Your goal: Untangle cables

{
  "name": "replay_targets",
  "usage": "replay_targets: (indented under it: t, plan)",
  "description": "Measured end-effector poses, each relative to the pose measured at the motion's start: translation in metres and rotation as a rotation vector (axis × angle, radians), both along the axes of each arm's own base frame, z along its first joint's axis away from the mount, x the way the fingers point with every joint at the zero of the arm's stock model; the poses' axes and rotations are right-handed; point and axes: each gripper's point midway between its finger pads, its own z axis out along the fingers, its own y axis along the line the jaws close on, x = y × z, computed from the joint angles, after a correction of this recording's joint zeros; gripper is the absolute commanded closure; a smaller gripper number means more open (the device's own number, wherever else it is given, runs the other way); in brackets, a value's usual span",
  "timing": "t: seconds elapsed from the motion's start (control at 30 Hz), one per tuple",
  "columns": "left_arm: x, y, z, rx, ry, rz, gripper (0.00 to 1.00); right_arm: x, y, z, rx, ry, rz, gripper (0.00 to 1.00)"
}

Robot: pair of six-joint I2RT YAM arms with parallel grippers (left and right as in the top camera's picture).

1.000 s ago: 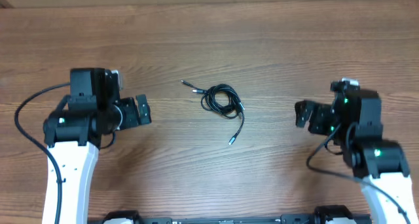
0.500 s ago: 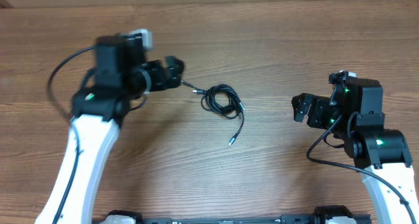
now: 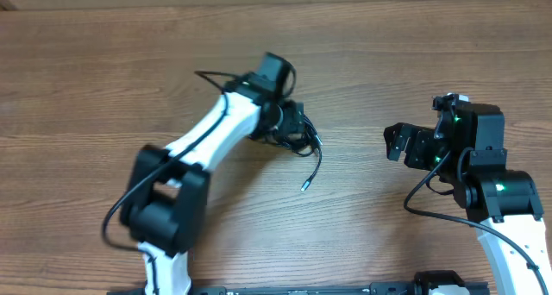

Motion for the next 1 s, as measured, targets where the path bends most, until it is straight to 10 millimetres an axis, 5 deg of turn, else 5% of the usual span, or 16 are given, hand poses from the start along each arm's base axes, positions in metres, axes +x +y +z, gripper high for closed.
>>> replay_targets:
  t: [0.1, 0.13, 0.23, 0.43, 0.5, 0.73, 1.0]
  plan:
    - [-0.007, -0.004, -0.027, 0.032, 0.055, 0.014, 0.46, 0.0, 0.0, 0.0, 0.001, 0.0, 0.001, 0.0]
    - [-0.008, -0.003, -0.031, 0.041, 0.064, 0.021, 0.65, 0.0, 0.0, 0.0, 0.002, -0.002, 0.001, 0.0]
    - [-0.011, 0.004, -0.035, 0.078, 0.081, 0.045, 0.96, 0.002, 0.002, 0.002, 0.008, -0.012, 0.007, 0.0]
    - [-0.016, 0.012, -0.031, 0.125, 0.096, 0.027, 0.96, 0.013, 0.016, 0.013, 0.074, -0.069, 0.062, 0.05]
    - [-0.017, 0.014, -0.024, 0.134, 0.083, -0.005, 0.96, 0.019, 0.029, 0.014, 0.127, -0.075, 0.109, 0.26]
    - [-0.016, 0.016, 0.017, 0.123, -0.004, -0.068, 0.96, 0.02, 0.08, -0.036, 0.266, 0.138, 0.271, 0.35]
    - [-0.024, 0.011, 0.017, 0.092, 0.03, -0.087, 0.96, 0.017, 0.148, -0.084, 0.278, 0.252, 0.454, 0.45]
